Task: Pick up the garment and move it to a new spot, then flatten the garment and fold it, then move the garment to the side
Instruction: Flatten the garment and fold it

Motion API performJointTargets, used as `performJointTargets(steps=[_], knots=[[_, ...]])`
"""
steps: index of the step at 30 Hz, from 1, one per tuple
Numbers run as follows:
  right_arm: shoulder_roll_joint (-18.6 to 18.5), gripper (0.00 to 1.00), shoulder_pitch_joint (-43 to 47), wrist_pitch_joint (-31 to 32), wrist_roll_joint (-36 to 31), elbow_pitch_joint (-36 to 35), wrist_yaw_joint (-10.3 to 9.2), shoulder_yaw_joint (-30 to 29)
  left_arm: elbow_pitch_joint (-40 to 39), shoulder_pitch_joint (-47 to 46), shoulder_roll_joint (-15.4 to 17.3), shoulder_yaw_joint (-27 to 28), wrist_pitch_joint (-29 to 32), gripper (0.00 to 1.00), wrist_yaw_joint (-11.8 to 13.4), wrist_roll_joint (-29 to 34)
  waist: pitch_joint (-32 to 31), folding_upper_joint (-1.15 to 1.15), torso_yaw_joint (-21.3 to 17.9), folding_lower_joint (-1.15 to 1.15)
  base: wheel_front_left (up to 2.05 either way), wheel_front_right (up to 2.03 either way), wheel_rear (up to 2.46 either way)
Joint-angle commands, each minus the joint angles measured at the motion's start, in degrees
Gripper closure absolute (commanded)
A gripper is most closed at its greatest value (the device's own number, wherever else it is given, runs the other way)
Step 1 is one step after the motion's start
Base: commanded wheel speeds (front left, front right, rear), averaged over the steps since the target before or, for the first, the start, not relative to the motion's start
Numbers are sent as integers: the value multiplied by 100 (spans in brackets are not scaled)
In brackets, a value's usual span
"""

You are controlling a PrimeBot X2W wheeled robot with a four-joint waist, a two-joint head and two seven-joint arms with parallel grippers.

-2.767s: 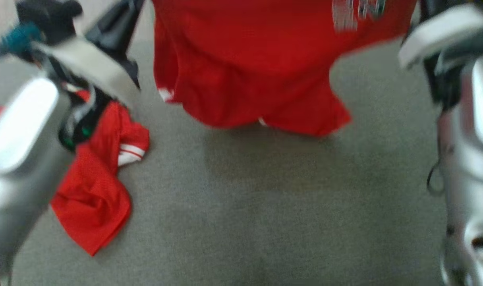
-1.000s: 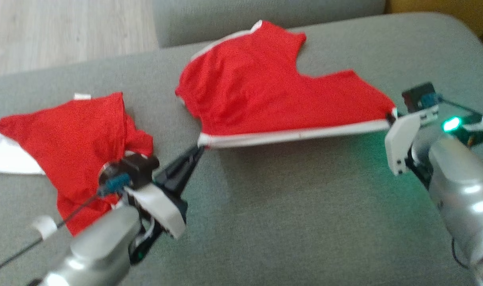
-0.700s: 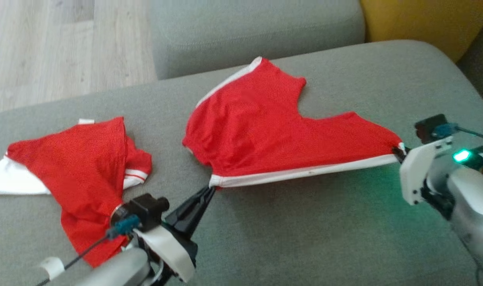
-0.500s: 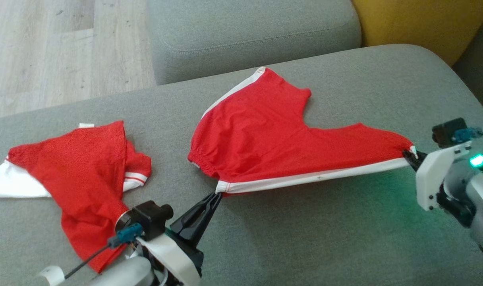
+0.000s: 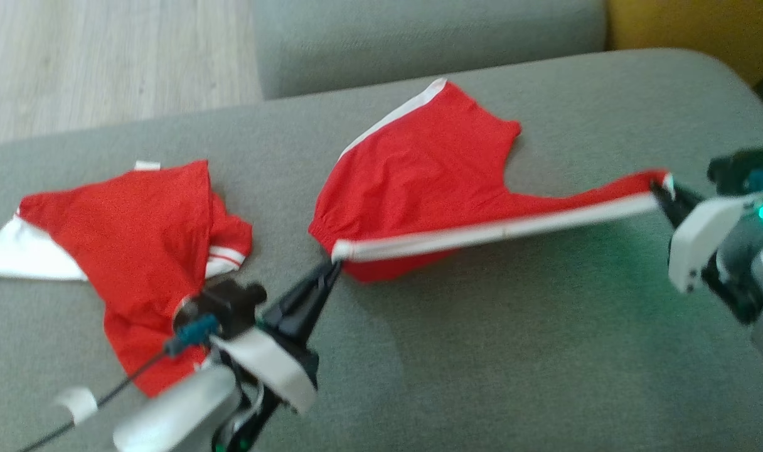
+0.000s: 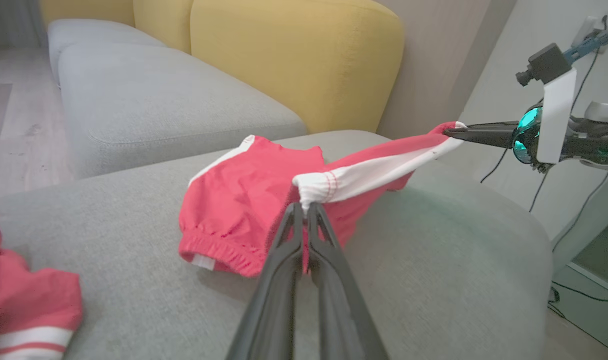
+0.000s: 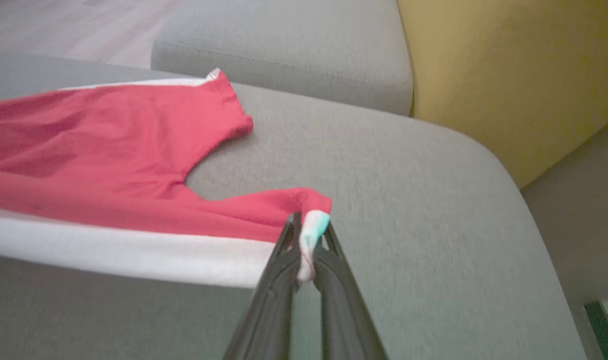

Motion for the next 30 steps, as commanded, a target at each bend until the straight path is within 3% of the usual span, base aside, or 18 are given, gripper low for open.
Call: performJointTargets(steps=[1, 10, 18, 30], knots=[[-132, 100, -309, -97, -97, -34, -6, -140, -13, -417, 169, 369, -52, 100, 46, -31, 190, 0, 126, -1, 0, 0, 0], [270, 100, -1170, -284, -569, 329, -6, -474, 413, -1055, -41, 535, 35, 100, -130, -78, 764, 0, 428, -1, 0, 0, 0], [392, 100, -2113, -279, -970, 840, -6, -379, 823, -1708, -283, 617, 234, 100, -261, -94, 1353, 0, 813, -1, 0, 0, 0], [468, 100, -3075, -377, -1246, 1726, -6, -110, 1648, -2395, -899, 404, 339, 100, -560, 65, 2082, 0, 1378, -1, 0, 0, 0]])
